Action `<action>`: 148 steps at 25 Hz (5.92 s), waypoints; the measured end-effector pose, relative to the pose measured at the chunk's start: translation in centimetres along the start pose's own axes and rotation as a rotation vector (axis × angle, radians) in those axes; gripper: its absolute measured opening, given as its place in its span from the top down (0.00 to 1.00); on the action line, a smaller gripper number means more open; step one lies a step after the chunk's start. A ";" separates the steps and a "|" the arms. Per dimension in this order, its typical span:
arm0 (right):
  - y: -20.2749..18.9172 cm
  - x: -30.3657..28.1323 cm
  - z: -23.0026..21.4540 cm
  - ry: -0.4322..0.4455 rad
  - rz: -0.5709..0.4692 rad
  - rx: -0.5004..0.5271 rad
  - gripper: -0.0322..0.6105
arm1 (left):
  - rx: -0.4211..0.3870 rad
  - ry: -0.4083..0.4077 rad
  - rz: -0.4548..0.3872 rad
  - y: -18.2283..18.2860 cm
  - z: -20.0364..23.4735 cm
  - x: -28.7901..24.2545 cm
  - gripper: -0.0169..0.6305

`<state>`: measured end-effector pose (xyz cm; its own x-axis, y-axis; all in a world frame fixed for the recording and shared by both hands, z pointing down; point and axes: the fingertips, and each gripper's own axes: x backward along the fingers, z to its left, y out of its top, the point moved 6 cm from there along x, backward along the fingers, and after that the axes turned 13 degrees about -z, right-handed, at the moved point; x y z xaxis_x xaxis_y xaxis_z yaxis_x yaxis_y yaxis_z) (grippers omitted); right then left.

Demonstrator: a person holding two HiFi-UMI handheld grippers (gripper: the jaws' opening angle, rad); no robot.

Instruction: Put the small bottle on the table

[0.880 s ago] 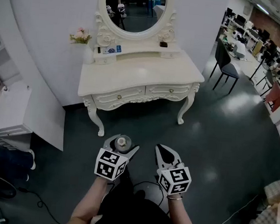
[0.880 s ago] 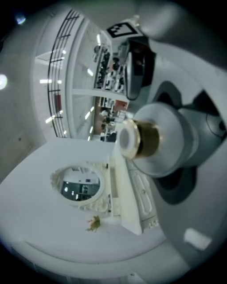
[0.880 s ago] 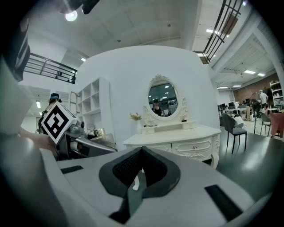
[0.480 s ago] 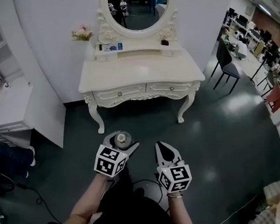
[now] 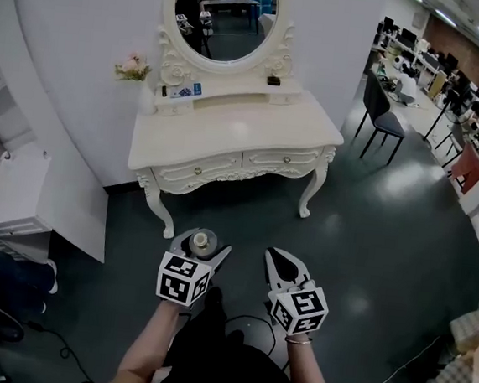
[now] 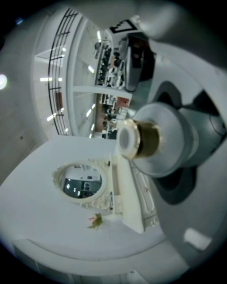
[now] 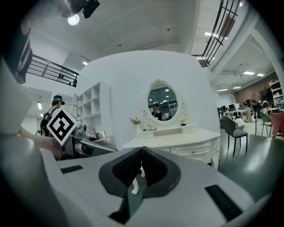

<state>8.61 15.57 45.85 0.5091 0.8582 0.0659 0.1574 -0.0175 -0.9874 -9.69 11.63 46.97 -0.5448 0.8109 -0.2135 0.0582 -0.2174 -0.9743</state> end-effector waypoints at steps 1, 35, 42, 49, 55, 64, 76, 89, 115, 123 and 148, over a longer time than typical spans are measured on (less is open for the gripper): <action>-0.1 -0.3 -0.2 -0.001 0.002 -0.005 0.94 | 0.000 0.001 0.001 0.1 0.2 -0.2 0.45; -1.9 -30.2 -7.2 0.023 0.052 -0.040 0.94 | 0.016 0.014 0.008 4.9 23.0 -19.1 0.45; -1.6 -33.7 -7.8 0.026 0.057 -0.022 0.94 | 0.019 0.018 0.008 5.4 26.5 -21.4 0.45; -1.9 -35.4 -9.8 -0.013 0.080 -0.031 0.94 | 0.031 0.012 0.013 5.7 28.0 -23.8 0.45; -2.1 -37.1 -12.8 -0.035 0.082 -0.029 0.94 | 0.028 0.003 0.026 5.5 28.6 -27.1 0.45; -1.4 -40.7 -19.1 -0.028 0.080 -0.023 0.94 | 0.021 -0.003 0.038 6.7 29.2 -35.1 0.45; 0.0 -46.1 -28.8 -0.034 0.069 -0.023 0.94 | -0.001 -0.018 0.022 11.0 30.2 -49.3 0.45; -0.1 -48.0 -34.5 -0.066 0.077 -0.047 0.94 | -0.044 -0.015 0.018 14.6 31.2 -61.0 0.45; -0.3 -48.6 -39.4 -0.101 0.096 -0.064 0.94 | -0.125 -0.014 0.108 16.0 34.0 -73.6 0.45; -0.5 -48.2 -39.7 -0.108 0.103 -0.061 0.94 | -0.106 0.002 0.121 15.9 34.5 -74.2 0.45; -0.4 -48.2 -39.5 -0.097 0.097 -0.083 0.94 | -0.056 0.062 0.043 16.2 34.1 -71.0 0.42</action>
<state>17.47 -46.07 48.81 0.4421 0.8957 -0.0469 0.1829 -0.1412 -0.9729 1.41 -67.99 48.80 -0.4880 0.8339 -0.2577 0.1285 -0.2234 -0.9662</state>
